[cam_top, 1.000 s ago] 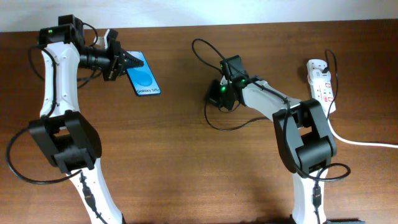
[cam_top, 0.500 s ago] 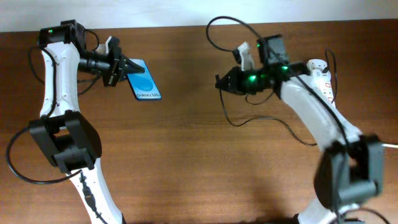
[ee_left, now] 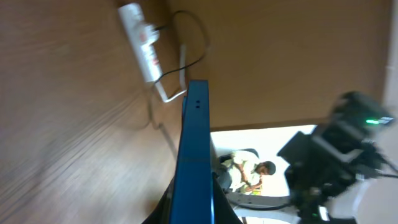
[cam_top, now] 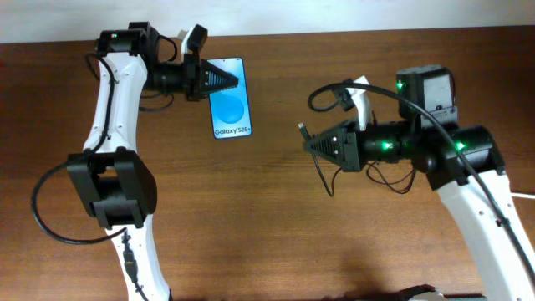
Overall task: Plug charger to phone and switch on socket
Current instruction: 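Insert the USB-C plug into the phone's bottom port with the right gripper, then lower the plugged phone onto the table with the left gripper and release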
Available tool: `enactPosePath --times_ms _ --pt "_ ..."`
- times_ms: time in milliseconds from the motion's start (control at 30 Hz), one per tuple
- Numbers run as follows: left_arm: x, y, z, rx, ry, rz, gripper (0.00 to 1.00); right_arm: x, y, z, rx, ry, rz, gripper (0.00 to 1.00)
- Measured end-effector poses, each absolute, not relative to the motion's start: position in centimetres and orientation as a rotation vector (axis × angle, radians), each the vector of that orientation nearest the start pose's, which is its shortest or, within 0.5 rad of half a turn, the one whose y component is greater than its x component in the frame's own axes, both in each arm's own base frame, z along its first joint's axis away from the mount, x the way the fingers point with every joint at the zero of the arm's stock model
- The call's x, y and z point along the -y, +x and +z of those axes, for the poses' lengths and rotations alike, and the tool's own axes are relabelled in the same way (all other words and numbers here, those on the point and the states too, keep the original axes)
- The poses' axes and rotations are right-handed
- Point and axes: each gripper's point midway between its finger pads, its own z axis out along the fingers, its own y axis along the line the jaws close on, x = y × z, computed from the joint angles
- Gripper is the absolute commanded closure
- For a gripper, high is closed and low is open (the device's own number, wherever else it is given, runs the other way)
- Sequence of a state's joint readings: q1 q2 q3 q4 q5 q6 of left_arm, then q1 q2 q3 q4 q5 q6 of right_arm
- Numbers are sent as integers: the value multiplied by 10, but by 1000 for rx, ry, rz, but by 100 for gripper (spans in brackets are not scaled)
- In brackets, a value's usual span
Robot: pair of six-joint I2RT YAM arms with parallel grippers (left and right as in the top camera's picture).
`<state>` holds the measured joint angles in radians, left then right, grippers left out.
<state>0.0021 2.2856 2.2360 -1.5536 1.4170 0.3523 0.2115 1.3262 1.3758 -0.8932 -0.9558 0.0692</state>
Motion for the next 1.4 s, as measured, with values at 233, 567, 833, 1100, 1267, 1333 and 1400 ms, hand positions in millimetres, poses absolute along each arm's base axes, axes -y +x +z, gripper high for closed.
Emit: enactPosePath --times_ms 233,567,833,1100,1267,1333,1400 --pt "171 447 277 -2081 376 -1968 100 -254 295 258 -2146 -374 1389 96" --pt "172 449 278 -2151 248 -2043 100 -320 300 239 -2211 -144 1515 96" --pt "172 449 278 -2152 248 -2043 100 -320 304 243 -2181 -137 1506 96" --pt "175 448 278 -2156 252 -2048 100 -320 304 243 -2180 -137 1507 96" --pt "182 445 278 -2161 273 -2056 100 -321 303 243 -2182 -141 1509 96" --pt "183 444 278 -2161 275 -2057 100 -321 303 243 -2183 -141 1508 96" --pt "184 444 278 -2161 279 -2057 100 -320 303 243 -2181 -147 1503 96"
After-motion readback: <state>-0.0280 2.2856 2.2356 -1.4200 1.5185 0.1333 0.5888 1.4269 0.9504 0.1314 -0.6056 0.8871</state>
